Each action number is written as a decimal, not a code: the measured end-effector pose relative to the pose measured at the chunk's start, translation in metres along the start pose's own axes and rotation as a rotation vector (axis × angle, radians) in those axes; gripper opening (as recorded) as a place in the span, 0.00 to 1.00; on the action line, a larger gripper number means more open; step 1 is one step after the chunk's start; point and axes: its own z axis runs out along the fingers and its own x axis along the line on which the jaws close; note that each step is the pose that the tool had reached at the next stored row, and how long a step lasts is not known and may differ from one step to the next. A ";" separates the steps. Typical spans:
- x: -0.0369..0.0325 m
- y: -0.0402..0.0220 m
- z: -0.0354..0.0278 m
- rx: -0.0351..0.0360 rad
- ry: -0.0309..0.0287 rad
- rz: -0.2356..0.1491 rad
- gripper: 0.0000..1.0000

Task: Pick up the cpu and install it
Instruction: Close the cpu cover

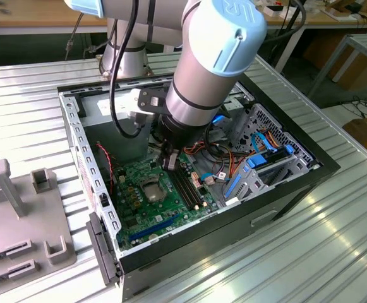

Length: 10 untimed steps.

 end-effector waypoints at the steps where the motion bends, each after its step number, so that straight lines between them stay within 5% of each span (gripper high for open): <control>1: 0.0002 -0.0002 0.0000 0.0000 0.0000 0.000 0.11; 10: 0.0002 -0.0002 -0.0001 0.0025 0.0047 0.000 0.11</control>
